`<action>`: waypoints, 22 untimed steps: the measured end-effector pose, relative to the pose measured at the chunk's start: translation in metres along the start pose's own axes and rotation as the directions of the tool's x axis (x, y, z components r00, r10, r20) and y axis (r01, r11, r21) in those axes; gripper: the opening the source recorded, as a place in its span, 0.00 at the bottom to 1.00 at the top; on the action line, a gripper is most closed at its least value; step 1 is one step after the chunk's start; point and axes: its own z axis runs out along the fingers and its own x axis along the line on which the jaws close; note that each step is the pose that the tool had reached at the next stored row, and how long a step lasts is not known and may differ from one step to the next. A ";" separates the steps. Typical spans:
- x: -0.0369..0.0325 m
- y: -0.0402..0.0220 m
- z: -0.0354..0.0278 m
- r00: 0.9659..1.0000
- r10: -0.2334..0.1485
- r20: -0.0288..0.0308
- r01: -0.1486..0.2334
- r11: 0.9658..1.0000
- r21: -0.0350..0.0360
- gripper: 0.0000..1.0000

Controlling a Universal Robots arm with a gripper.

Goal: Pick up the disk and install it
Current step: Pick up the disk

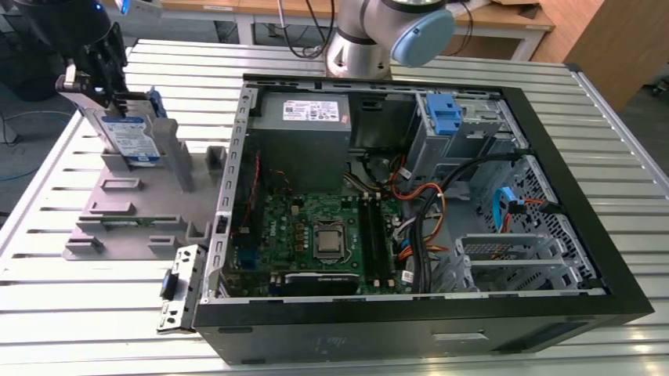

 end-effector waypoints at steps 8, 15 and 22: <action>-0.0001 -0.0013 0.0000 1.000 0.000 0.000 0.000 1.000 0.000 0.42; -0.0001 -0.0016 0.0000 1.000 0.000 0.000 0.000 1.000 0.000 0.35; -0.0001 -0.0019 0.0000 1.000 0.000 0.000 0.000 1.000 0.000 0.35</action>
